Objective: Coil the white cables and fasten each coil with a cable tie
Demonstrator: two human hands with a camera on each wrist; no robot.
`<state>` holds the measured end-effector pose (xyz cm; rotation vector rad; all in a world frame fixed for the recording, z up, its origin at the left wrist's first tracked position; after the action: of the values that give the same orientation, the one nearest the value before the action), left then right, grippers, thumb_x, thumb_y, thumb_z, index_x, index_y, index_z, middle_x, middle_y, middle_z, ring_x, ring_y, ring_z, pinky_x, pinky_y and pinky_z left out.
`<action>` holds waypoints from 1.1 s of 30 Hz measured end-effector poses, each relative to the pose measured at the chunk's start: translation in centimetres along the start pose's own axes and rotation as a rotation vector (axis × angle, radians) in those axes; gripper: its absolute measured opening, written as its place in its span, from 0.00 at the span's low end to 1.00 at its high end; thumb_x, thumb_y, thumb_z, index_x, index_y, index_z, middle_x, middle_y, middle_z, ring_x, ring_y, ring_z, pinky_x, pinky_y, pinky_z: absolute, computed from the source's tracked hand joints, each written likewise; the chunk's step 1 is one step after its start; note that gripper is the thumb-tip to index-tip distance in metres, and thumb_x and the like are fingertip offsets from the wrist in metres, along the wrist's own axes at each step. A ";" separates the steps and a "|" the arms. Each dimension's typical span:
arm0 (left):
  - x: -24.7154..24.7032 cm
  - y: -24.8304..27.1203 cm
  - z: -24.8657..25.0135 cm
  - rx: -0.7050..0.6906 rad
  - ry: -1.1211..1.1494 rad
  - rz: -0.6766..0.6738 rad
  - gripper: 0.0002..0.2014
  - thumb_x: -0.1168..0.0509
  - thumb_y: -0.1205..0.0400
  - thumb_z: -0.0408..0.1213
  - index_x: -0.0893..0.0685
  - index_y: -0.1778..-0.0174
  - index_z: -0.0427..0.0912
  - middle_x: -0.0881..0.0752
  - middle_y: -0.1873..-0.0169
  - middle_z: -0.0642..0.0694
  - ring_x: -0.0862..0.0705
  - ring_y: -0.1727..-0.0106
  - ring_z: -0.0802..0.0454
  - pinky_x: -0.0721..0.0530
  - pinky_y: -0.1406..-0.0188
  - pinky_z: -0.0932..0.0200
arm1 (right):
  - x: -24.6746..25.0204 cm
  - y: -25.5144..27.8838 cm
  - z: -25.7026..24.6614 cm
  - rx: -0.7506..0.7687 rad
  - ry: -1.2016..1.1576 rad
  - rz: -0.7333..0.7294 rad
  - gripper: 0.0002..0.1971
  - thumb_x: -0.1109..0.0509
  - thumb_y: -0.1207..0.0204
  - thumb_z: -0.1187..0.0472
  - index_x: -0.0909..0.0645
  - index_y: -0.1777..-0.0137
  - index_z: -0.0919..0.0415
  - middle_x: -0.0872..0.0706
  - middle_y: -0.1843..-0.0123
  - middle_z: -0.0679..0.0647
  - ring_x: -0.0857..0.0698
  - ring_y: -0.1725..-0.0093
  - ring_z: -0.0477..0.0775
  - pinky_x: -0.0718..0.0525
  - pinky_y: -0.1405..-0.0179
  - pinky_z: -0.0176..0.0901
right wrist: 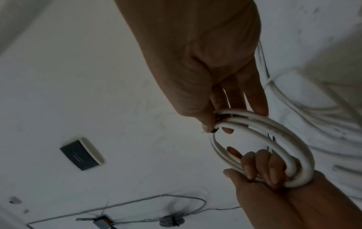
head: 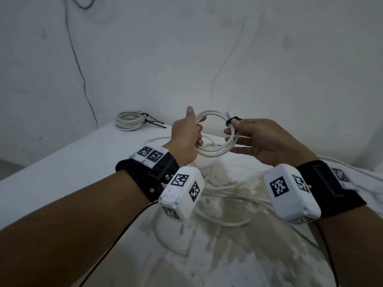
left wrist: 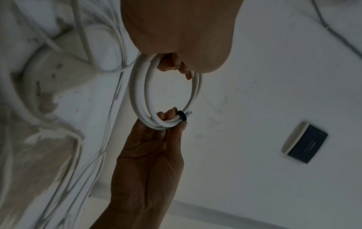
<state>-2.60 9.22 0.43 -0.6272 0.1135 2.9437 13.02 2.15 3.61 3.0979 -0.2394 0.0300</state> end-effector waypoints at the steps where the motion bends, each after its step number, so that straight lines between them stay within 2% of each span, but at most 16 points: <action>1: 1.0 -0.4 0.6 -0.001 -0.009 0.007 0.25 0.47 0.10 0.54 0.14 0.53 0.36 0.30 0.83 0.53 0.38 0.85 0.56 0.34 0.83 0.64 | -1.1 -0.5 -0.3 0.001 0.009 -0.013 0.10 0.30 0.17 0.59 0.14 0.46 0.66 0.08 0.57 0.54 0.10 0.62 0.52 0.10 0.64 0.45; 4: 4.1 -2.4 2.0 0.011 -0.026 0.043 0.27 0.49 0.09 0.52 0.15 0.56 0.34 0.22 0.79 0.48 0.29 0.85 0.55 0.25 0.81 0.63 | -3.9 -2.8 -1.1 0.005 0.017 -0.015 0.08 0.31 0.16 0.61 0.14 0.49 0.67 0.09 0.60 0.54 0.10 0.65 0.51 0.09 0.63 0.46; 7: 7.6 -4.9 3.1 0.042 -0.106 0.129 0.23 0.49 0.08 0.46 0.19 0.59 0.34 0.16 0.70 0.41 0.17 0.74 0.48 0.15 0.73 0.58 | -5.7 -6.3 -1.7 0.001 -0.047 0.052 0.08 0.30 0.17 0.62 0.15 0.52 0.67 0.09 0.61 0.55 0.10 0.67 0.52 0.10 0.67 0.46; 11: 11.7 -8.4 3.2 0.042 -0.396 0.191 0.14 0.45 0.12 0.31 0.27 0.65 0.44 0.22 0.65 0.47 0.22 0.68 0.54 0.20 0.77 0.64 | -8.0 -12.6 -1.0 -0.037 -0.090 0.151 0.09 0.29 0.18 0.64 0.17 0.55 0.72 0.09 0.57 0.61 0.10 0.61 0.58 0.09 0.65 0.52; 13: 12.7 -10.4 1.7 0.094 -0.462 0.181 0.16 0.43 0.13 0.30 0.30 0.67 0.46 0.19 0.61 0.47 0.20 0.61 0.53 0.27 0.77 0.65 | -9.4 -15.4 0.0 -0.057 -0.085 0.172 0.10 0.31 0.17 0.66 0.19 0.58 0.73 0.11 0.57 0.62 0.12 0.57 0.62 0.09 0.53 0.60; 14: 13.2 -10.8 0.7 0.157 -0.652 0.199 0.14 0.42 0.14 0.29 0.27 0.66 0.44 0.16 0.57 0.45 0.17 0.55 0.49 0.28 0.74 0.64 | -10.0 -16.9 0.6 -0.058 -0.056 0.177 0.12 0.32 0.16 0.66 0.20 0.60 0.72 0.11 0.59 0.61 0.13 0.55 0.63 0.11 0.45 0.63; 16: 13.3 -11.2 -0.1 0.136 -1.015 0.112 0.11 0.45 0.13 0.28 0.18 0.55 0.36 0.15 0.50 0.39 0.16 0.48 0.44 0.25 0.61 0.59 | -10.9 -19.6 2.2 -0.051 0.051 0.162 0.15 0.36 0.14 0.65 0.20 0.64 0.66 0.12 0.61 0.57 0.13 0.49 0.62 0.15 0.36 0.59; 17: 13.2 -11.6 -0.4 0.126 -1.039 0.037 0.12 0.46 0.13 0.28 0.18 0.56 0.36 0.15 0.54 0.40 0.16 0.52 0.45 0.23 0.60 0.57 | -11.3 -20.7 3.1 -0.052 0.091 0.153 0.15 0.38 0.13 0.64 0.20 0.63 0.63 0.13 0.59 0.56 0.13 0.48 0.61 0.15 0.36 0.55; 19: 12.8 -11.2 -0.1 0.047 -1.209 -0.002 0.15 0.44 0.14 0.29 0.27 0.68 0.40 0.23 0.68 0.44 0.24 0.68 0.50 0.25 0.72 0.59 | -12.0 -22.0 4.2 -0.045 0.328 0.105 0.13 0.40 0.12 0.61 0.18 0.55 0.64 0.14 0.51 0.61 0.14 0.47 0.61 0.16 0.41 0.52; 21: 12.7 -11.3 -0.3 -0.002 -1.423 -0.010 0.16 0.41 0.18 0.28 0.33 0.72 0.40 0.28 0.72 0.44 0.30 0.72 0.52 0.35 0.77 0.59 | -11.8 -22.9 5.0 -0.054 0.628 0.106 0.15 0.38 0.13 0.58 0.16 0.50 0.71 0.14 0.48 0.69 0.14 0.46 0.65 0.19 0.51 0.52; 23: 12.6 -11.7 -0.5 -0.033 -1.529 -0.057 0.14 0.40 0.21 0.26 0.32 0.73 0.39 0.25 0.70 0.35 0.23 0.69 0.49 0.36 0.77 0.59 | -11.8 -22.8 5.8 -0.057 0.916 0.063 0.15 0.34 0.16 0.62 0.22 0.66 0.66 0.18 0.60 0.65 0.17 0.53 0.62 0.27 0.58 0.46; 25: 12.5 -11.8 -0.8 -0.040 -1.546 -0.136 0.07 0.40 0.23 0.26 0.21 0.67 0.36 0.18 0.64 0.35 0.17 0.62 0.43 0.28 0.73 0.59 | -11.6 -22.7 6.4 -0.029 1.064 0.019 0.21 0.33 0.18 0.62 0.33 0.73 0.59 0.27 0.70 0.55 0.21 0.58 0.58 0.29 0.60 0.42; 27: 12.7 -11.6 -0.8 -0.028 -1.537 -0.205 0.11 0.40 0.25 0.26 0.12 0.55 0.33 0.13 0.60 0.38 0.19 0.60 0.45 0.24 0.67 0.58 | -11.3 -22.8 6.9 -0.078 0.907 0.009 0.20 0.35 0.16 0.61 0.36 0.71 0.56 0.30 0.68 0.49 0.17 0.67 0.50 0.25 0.67 0.37; 29: 12.5 -11.2 -1.0 -0.019 -1.533 -0.278 0.11 0.41 0.26 0.25 0.14 0.58 0.38 0.15 0.60 0.39 0.22 0.62 0.46 0.26 0.66 0.56 | -11.3 -22.1 7.4 -0.119 0.856 0.018 0.19 0.41 0.16 0.54 0.40 0.69 0.53 0.35 0.67 0.47 0.23 0.79 0.40 0.26 0.72 0.31; 31: 12.0 -10.6 -1.1 -0.033 -1.548 -0.328 0.10 0.42 0.26 0.25 0.19 0.59 0.43 0.18 0.60 0.41 0.24 0.60 0.47 0.26 0.64 0.54 | -11.0 -22.8 8.2 -0.098 0.943 0.003 0.23 0.37 0.18 0.51 0.42 0.71 0.55 0.38 0.70 0.49 0.33 0.75 0.46 0.35 0.70 0.34; 33: 11.6 -10.1 -1.3 -0.030 -1.565 -0.366 0.10 0.41 0.26 0.25 0.21 0.59 0.45 0.20 0.60 0.41 0.25 0.59 0.48 0.27 0.62 0.54 | -11.1 -22.5 8.1 -0.068 1.090 -0.005 0.22 0.31 0.18 0.56 0.34 0.71 0.61 0.32 0.72 0.52 0.26 0.68 0.56 0.33 0.66 0.37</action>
<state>-11.15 20.38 -6.02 1.4657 -0.1827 2.2367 5.64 25.80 -5.43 2.5215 -0.1638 1.5562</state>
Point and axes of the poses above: each hand's wrist, its own y-axis away from the middle knuckle, its own x-axis out of the back of the hand, z = x × y, the point moved 7 cm from there along -y, towards the middle knuckle
